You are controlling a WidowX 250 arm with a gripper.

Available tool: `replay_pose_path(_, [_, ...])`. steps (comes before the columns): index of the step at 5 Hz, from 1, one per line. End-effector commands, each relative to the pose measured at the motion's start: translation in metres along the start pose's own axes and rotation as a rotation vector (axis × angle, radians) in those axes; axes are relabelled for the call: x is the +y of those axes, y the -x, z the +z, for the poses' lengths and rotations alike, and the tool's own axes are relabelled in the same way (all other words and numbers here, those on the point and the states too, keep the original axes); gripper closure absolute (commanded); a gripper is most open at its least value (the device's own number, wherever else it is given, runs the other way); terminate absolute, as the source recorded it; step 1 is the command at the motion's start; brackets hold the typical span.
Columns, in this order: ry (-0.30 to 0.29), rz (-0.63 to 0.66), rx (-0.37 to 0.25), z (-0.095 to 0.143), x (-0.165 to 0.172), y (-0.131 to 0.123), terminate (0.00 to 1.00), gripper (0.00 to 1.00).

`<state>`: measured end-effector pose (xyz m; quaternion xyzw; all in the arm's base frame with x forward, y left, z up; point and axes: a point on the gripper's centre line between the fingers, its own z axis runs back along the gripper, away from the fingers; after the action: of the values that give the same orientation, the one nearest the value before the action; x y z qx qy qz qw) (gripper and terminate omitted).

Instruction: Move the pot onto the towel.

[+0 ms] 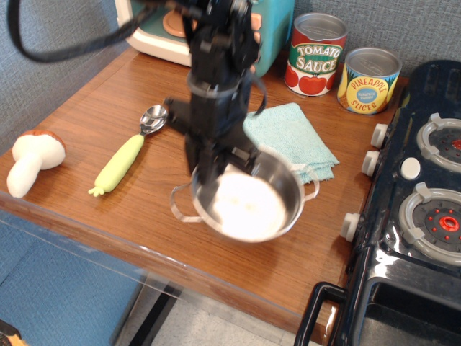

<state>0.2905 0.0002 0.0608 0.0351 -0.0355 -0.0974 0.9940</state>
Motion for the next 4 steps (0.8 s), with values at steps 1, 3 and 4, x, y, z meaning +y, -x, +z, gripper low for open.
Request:
replay_pose_path(1, [0.025,0.111,-0.023,0.008,0.031,-0.064,0.00,1.00])
replay_pose_path(3, [0.042,0.166,0.028,-0.020,0.047,-0.094,0.00,1.00])
replay_pose_path(4, [0.041,0.149,0.050,-0.029,0.040,-0.087,0.00,1.00])
